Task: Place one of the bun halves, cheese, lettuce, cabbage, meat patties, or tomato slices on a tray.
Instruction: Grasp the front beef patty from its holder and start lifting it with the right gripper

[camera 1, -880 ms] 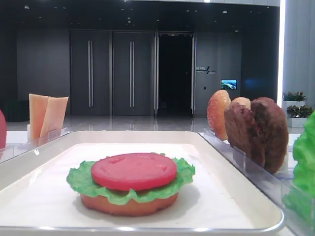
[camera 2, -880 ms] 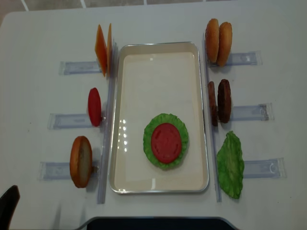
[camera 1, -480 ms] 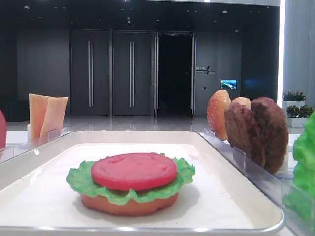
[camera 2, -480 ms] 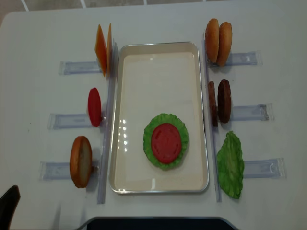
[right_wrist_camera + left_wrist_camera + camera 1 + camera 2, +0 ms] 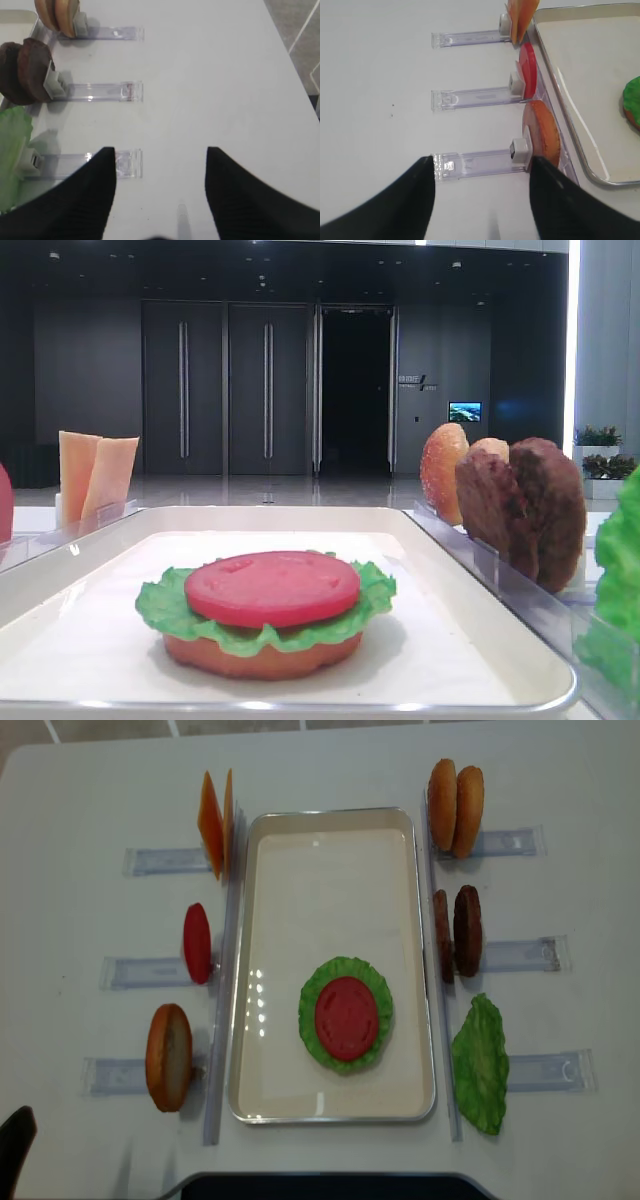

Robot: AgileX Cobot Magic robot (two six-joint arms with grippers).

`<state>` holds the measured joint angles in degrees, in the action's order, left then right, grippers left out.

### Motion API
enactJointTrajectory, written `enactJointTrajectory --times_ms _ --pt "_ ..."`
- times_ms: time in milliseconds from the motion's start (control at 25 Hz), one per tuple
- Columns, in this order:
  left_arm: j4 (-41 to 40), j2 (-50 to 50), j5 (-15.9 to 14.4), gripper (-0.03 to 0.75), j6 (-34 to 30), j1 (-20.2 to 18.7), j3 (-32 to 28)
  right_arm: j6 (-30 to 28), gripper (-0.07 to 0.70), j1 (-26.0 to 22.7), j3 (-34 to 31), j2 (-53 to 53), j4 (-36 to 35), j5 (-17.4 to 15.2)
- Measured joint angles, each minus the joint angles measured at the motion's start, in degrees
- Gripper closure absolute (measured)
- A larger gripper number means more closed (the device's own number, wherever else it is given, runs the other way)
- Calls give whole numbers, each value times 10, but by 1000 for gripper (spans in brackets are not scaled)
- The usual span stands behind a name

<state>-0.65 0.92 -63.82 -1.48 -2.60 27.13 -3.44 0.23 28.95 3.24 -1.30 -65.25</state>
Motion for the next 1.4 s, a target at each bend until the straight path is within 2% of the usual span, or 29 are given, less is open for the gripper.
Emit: enactJointTrajectory --times_ms 320,800,1200,1400 --pt "0 0 0 380 0 0 0 0 223 0 32 160 -1 0" --pt "0 0 1 566 0 0 0 0 223 0 177 454 -15 -7" --pt "0 0 1 697 0 0 0 -4 223 0 295 596 -17 -23" --pt "0 0 1 714 0 0 0 -4 223 0 323 646 -17 -25"
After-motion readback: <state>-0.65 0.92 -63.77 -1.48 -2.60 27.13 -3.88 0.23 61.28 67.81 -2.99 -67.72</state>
